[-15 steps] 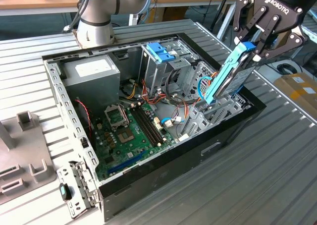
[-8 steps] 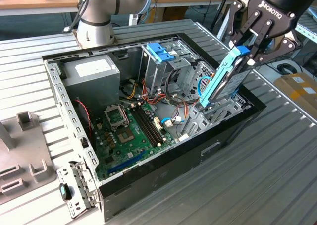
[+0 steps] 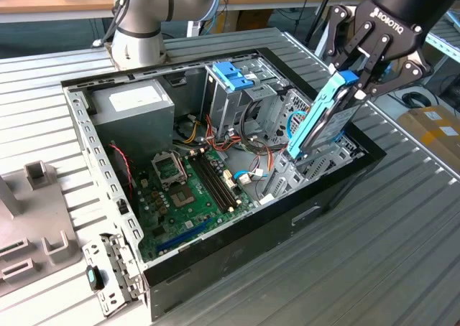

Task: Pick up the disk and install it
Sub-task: 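Insert the disk into the insertion slot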

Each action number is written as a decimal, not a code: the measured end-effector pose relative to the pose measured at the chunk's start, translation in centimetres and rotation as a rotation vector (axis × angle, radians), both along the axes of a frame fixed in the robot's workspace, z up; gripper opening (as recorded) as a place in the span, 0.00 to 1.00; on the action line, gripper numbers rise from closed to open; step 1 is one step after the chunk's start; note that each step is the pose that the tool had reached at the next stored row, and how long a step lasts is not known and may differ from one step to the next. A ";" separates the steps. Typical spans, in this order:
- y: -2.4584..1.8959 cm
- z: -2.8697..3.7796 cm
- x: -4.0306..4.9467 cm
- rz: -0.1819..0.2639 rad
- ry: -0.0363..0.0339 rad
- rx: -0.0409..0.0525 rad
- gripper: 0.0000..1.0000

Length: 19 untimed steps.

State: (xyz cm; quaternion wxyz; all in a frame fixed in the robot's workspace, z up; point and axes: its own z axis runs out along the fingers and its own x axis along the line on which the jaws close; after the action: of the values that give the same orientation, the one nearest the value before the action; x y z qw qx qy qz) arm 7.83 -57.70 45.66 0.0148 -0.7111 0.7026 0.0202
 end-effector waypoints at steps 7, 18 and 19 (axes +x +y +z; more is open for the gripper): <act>0.56 -0.38 -0.09 0.000 -0.0001 0.0001 0.37; 0.25 -0.94 -0.12 0.000 -0.0001 -0.0006 0.37; 0.19 -0.95 -0.12 0.000 -0.0001 -0.0005 0.37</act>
State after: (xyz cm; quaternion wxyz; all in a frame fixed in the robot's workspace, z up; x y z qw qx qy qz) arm 7.71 -57.51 44.70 0.0147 -0.7110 0.7027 0.0200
